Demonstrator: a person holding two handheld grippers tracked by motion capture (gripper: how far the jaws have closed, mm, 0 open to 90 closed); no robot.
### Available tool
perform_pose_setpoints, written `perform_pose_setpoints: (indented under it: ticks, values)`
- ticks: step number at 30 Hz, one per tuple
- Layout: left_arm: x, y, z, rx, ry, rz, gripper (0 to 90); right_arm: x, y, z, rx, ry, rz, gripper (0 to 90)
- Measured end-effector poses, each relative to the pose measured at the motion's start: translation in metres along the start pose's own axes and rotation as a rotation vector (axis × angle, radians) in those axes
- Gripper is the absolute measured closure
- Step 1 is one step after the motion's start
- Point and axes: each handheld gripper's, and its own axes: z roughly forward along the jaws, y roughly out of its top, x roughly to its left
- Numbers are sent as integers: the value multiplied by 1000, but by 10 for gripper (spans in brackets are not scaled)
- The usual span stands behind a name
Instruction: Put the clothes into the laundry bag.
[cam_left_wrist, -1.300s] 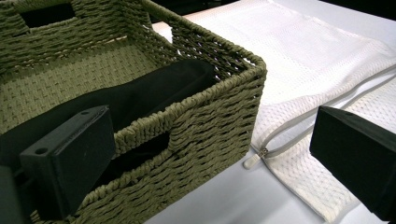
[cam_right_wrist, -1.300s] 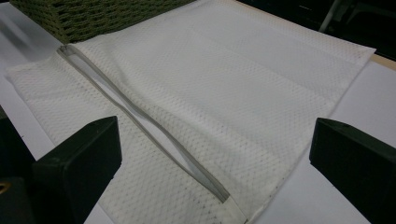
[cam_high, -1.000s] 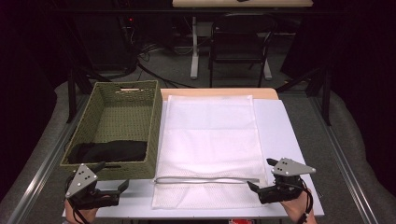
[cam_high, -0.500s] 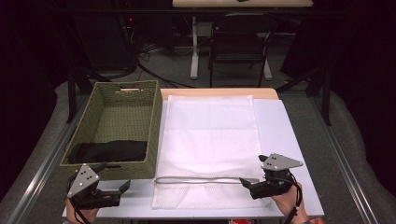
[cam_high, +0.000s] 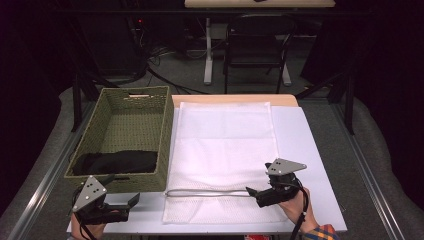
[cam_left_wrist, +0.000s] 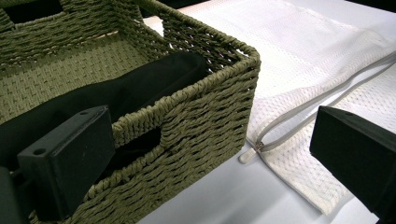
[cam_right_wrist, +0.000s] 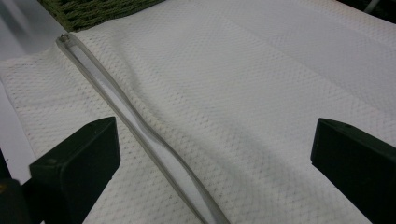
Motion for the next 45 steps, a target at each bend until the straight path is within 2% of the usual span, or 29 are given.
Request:
perform_pose_setpoints:
  ticks: [16, 29, 35, 40, 42, 45]
  values:
    - [0, -1, 1, 10, -14, 8, 0, 2, 8, 30, 50, 39, -17, 2]
    - [0, -1, 2, 10, -13, 2, 0, -4, 8, 56, 100, 78, 2, 13]
    - [1, -1, 1, 11, -15, 5, 0, -1, 6, 74, 161, 104, -12, 136]
    - [1, -1, 1, 10, -16, 0, 0, 2, 5, 82, 187, 114, -28, 161]
    - [1, -1, 1, 12, -23, -8, 1, 3, 4, 86, 213, 111, -46, 209]
    - [1, -1, 2, 11, -23, -8, 1, 4, 3, 87, 224, 109, -60, 237]
